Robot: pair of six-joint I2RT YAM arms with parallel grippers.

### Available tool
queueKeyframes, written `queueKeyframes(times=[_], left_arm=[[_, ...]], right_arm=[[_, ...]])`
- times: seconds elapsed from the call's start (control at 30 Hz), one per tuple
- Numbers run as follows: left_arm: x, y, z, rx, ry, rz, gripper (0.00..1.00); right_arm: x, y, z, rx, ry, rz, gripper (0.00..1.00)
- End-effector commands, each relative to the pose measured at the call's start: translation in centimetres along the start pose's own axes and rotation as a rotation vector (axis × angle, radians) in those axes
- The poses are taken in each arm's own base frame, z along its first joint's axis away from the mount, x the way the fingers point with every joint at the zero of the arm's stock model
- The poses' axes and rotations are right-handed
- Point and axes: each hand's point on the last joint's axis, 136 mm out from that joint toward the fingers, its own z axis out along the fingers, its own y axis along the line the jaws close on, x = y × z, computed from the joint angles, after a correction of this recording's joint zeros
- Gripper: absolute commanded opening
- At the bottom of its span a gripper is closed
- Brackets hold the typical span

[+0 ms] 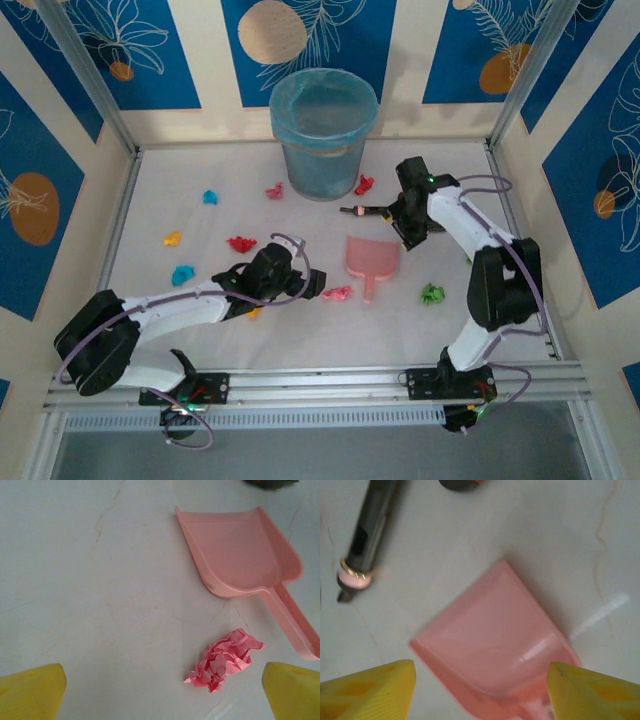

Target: Sweep away the paper scraps from the table

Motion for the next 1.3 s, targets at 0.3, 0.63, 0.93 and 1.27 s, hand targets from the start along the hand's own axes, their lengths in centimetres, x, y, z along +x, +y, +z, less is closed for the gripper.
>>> queueKeyframes(times=[0.3, 0.63, 0.93, 1.27], left_arm=[[0.3, 0.5, 0.1, -0.012, -0.035, -0.034, 1.0], [0.1, 1.2, -0.1, -0.04, -0.066, 0.004, 1.0], [0.0, 1.4, -0.3, -0.044, -0.088, 0.025, 1.0], [-0.8, 1.2, -1.3, -0.024, -0.135, 0.031, 1.0]], right_arm=[[-3.2, 5.1, 5.0, 0.061, 0.059, 0.248, 0.7], [-5.3, 6.7, 7.8, 0.087, 0.033, 0.313, 0.69], [-5.6, 7.4, 9.5, 0.122, 0.01, 0.335, 0.66], [-6.2, 6.1, 10.7, 0.172, -0.014, 0.351, 0.58]])
